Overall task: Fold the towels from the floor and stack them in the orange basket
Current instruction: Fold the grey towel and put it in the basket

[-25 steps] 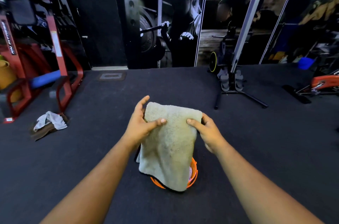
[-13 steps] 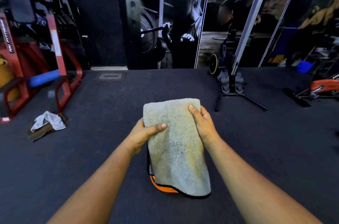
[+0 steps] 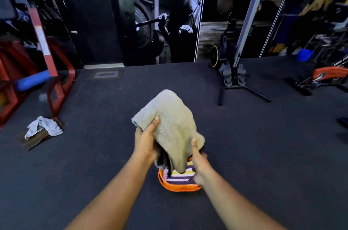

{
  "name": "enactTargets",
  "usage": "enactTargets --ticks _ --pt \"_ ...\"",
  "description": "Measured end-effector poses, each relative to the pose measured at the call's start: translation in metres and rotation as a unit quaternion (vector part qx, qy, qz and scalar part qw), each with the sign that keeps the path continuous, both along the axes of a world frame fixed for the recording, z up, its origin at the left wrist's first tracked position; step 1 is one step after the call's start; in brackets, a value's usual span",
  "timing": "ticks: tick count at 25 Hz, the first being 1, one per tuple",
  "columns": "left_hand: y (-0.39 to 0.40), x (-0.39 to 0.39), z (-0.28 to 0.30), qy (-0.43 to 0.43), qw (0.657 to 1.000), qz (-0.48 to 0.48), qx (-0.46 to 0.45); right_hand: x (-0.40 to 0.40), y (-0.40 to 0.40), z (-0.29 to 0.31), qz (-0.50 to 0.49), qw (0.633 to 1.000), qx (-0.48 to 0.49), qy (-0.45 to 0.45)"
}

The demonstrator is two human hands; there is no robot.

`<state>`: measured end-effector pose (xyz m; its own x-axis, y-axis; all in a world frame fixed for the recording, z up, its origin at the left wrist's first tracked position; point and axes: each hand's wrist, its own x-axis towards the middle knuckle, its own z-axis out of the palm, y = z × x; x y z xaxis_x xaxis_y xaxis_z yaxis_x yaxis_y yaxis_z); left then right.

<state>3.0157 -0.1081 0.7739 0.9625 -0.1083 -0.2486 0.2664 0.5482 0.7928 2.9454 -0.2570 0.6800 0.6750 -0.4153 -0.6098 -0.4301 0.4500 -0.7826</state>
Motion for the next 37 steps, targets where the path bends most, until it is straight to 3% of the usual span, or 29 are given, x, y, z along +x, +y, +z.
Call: enactTargets --ticks 3,8,12,15,18,20,28,33,34,35,36,37 --pt "-0.006 -0.005 -0.008 0.036 0.997 -0.031 -0.065 0.010 -0.008 -0.003 -0.026 0.987 0.140 -0.077" --pt "0.006 0.026 -0.053 0.077 0.992 -0.103 -0.018 0.029 -0.058 -0.002 -0.120 0.973 0.102 -0.169" --pt "0.010 0.075 -0.090 0.121 0.967 -0.207 0.080 0.052 -0.119 -0.035 -0.080 0.988 0.032 -0.130" --pt "-0.027 0.120 -0.127 0.150 0.933 -0.244 0.220 0.084 -0.168 -0.077 -0.003 0.998 -0.005 -0.067" --pt "-0.082 0.157 -0.187 0.199 0.890 -0.193 0.361 0.127 -0.205 -0.128 0.051 0.998 -0.037 -0.014" --pt "-0.110 0.171 -0.231 0.222 0.885 -0.133 0.388 0.147 -0.220 -0.165 0.063 0.996 -0.066 0.022" --pt "-0.152 0.222 -0.532 0.280 0.852 -0.117 0.428 0.206 -0.259 -0.450 0.097 0.966 -0.138 0.195" --pt "-0.128 0.242 -0.725 0.296 0.872 -0.140 0.364 0.230 -0.254 -0.627 0.135 0.954 -0.177 0.200" --pt "-0.116 0.228 -0.770 0.305 0.844 -0.151 0.415 0.232 -0.252 -0.656 0.143 0.952 -0.184 0.200" --pt "-0.084 0.205 -0.823 0.324 0.768 -0.161 0.529 0.233 -0.250 -0.681 0.149 0.948 -0.188 0.211" --pt "-0.050 0.175 -0.870 0.375 0.743 -0.150 0.534 0.232 -0.248 -0.702 0.153 0.942 -0.193 0.229" --pt "-0.032 0.136 -0.921 0.333 0.745 -0.161 0.555 0.231 -0.244 -0.716 0.157 0.935 -0.201 0.248"
